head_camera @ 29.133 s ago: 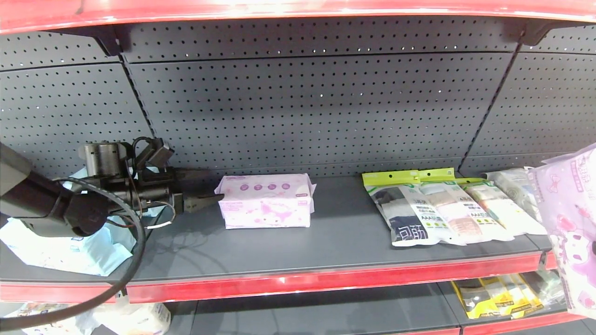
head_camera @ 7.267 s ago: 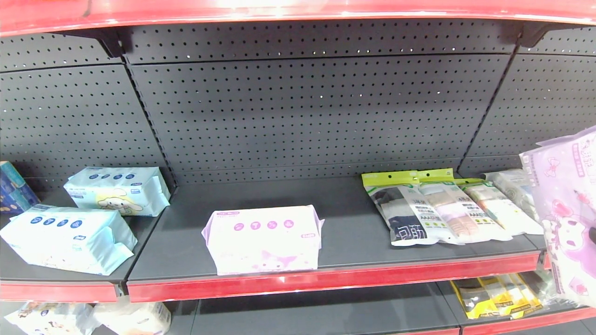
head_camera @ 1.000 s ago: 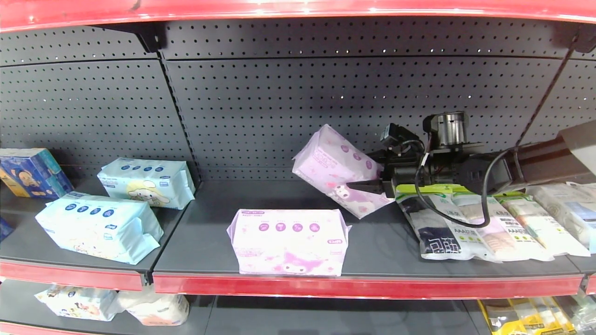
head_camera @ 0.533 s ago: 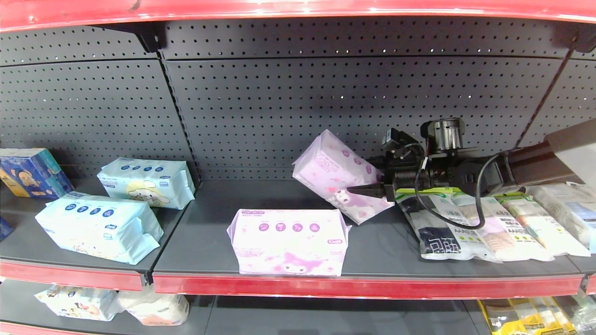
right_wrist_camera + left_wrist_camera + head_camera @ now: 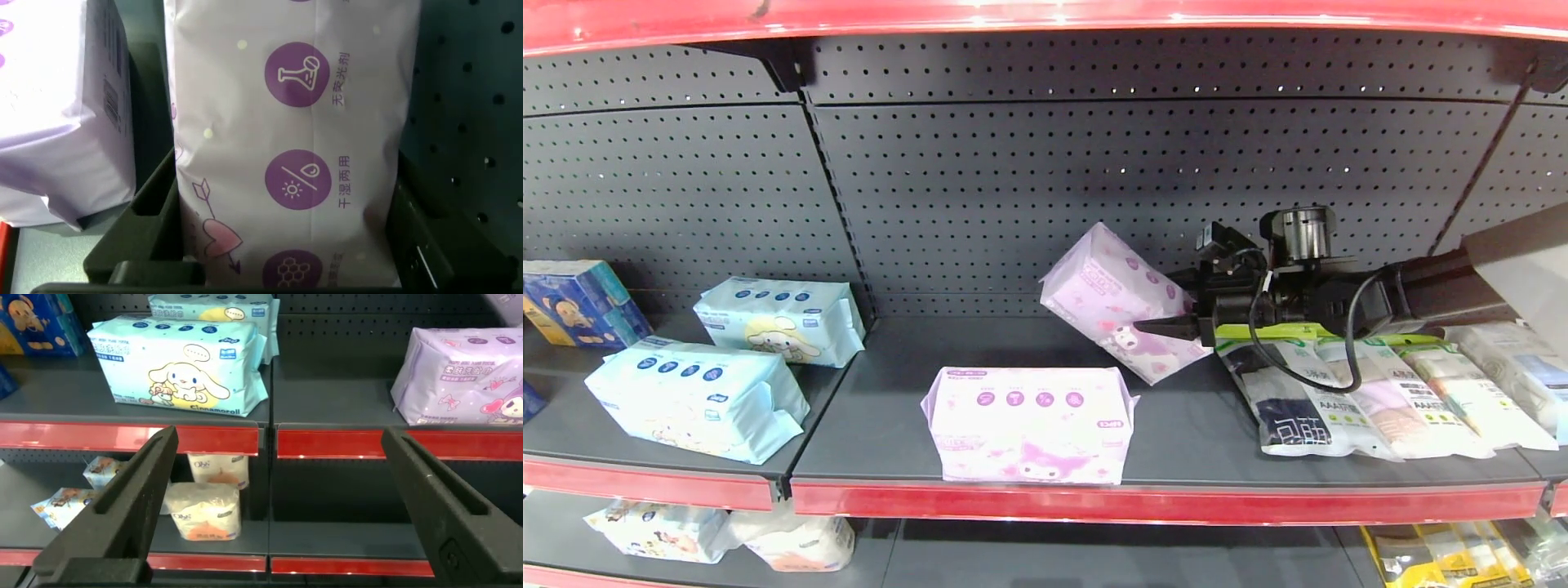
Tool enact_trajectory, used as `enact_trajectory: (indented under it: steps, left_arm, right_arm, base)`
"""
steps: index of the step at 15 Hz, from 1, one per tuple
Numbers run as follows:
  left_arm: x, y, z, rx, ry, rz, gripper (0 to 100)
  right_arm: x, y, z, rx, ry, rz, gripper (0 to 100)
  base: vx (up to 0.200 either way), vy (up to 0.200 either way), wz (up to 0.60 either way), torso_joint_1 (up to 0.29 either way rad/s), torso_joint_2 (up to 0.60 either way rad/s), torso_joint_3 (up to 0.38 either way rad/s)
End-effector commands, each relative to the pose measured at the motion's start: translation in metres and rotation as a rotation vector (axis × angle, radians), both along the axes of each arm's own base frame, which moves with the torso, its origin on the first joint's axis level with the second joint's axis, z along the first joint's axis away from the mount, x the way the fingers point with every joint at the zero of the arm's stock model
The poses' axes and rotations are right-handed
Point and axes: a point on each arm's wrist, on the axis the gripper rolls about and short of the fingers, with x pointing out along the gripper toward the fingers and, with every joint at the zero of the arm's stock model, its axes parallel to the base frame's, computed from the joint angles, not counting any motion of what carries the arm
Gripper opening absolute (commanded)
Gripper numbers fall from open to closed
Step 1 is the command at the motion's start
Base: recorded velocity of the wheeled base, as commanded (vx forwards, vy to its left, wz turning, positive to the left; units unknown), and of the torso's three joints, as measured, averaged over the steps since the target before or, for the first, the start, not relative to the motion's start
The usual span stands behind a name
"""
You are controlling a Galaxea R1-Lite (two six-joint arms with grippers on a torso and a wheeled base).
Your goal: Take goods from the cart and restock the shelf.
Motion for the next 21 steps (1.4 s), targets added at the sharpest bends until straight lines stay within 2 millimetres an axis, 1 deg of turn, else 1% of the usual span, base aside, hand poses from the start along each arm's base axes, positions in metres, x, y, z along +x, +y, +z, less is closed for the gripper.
enact_trajectory:
  steps: [1,7,12,21]
  left_arm:
    - [0.000,0.000,0.000,0.000,0.001,0.000,100]
    - [0.000,0.000,0.000,0.000,0.001,0.000,100]
    - [0.000,0.000,0.000,0.000,0.001,0.000,100]
    - [0.000,0.000,0.000,0.000,0.001,0.000,100]
  right_arm:
    - [0.000,-0.001,0.000,-0.001,0.002,-0.003,0]
    - [-0.002,0.004,0.001,-0.004,-0.004,0.008,0]
    - [-0.003,0.012,0.002,-0.005,-0.012,0.026,0]
    - [-0.006,0.015,0.001,-0.007,-0.013,0.038,0]
  base:
    - [0.000,0.000,0.00,0.000,0.00,0.000]
    - [0.000,0.000,0.00,0.000,0.00,0.000]
    - [0.000,0.000,0.00,0.000,0.00,0.000]
    - [0.000,0.000,0.00,0.000,0.00,0.000]
